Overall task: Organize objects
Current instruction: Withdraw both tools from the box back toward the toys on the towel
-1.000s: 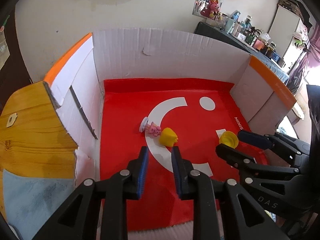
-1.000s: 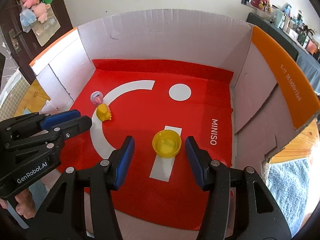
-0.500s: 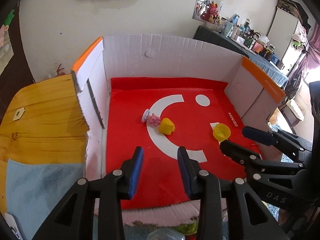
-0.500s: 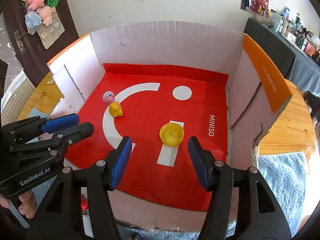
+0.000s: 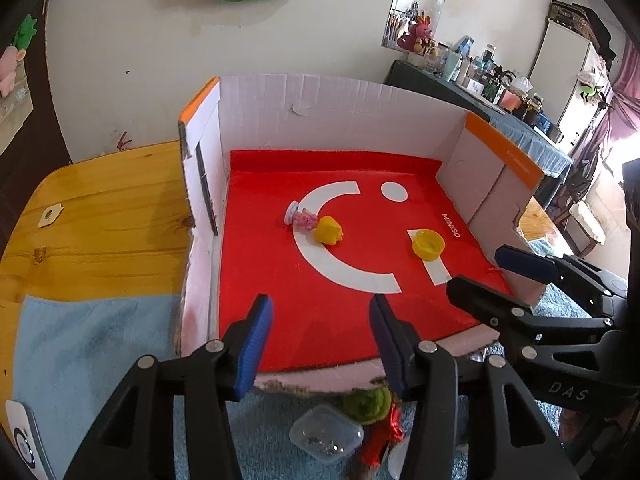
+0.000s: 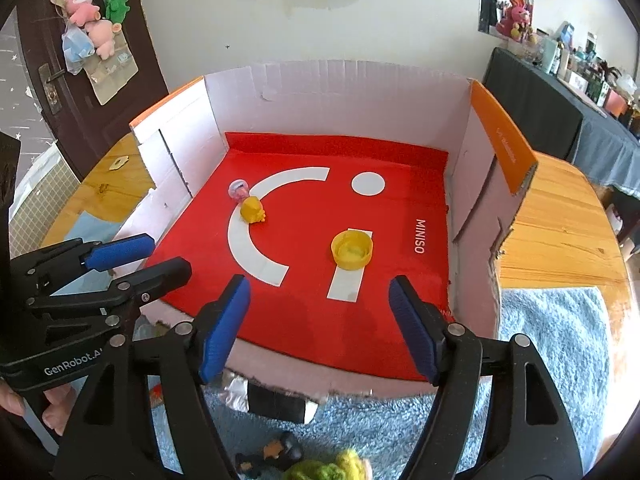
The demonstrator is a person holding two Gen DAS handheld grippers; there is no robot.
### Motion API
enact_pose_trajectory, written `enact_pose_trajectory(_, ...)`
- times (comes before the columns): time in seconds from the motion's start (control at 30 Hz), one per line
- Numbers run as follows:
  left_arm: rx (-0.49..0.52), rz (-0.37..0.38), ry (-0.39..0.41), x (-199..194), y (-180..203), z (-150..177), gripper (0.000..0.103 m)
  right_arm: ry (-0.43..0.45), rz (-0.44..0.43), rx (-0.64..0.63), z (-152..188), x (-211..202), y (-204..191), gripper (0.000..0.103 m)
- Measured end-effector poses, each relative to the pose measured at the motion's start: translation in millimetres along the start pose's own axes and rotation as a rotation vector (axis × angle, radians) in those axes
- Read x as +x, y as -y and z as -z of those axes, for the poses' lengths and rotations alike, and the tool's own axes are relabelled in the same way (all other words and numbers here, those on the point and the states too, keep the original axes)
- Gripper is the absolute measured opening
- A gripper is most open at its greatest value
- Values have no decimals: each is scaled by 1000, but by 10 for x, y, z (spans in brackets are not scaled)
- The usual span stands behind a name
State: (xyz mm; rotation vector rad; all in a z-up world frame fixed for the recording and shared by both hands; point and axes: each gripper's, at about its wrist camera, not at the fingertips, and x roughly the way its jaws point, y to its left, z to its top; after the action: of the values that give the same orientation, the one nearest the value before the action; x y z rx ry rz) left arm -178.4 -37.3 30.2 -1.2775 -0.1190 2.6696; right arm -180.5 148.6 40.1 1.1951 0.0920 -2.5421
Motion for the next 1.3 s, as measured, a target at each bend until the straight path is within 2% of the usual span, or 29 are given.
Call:
enact_pose_trajectory(0.17,-10,6,5,-55,-18,65,54,15,4,-5,56,-71,-22,76)
enact_pose_trajectory(0.27,-15,8,15,-102,-31,105,60,25,9,-8,92,-116,-37,80)
enact_pose_trajectory(0.6,-17,12,58,-293,-25,248,66,53,21,-14,221,-265,-97,84)
enact_pose_trajectory(0.7,-12,8,66,-337,-7,295,72,56,19,-9,279,-296,-103,84)
enact_pose_trajectory(1.3,-14,14,58,-382,41,620,72,102,51,-15,616,-512,-149,84)
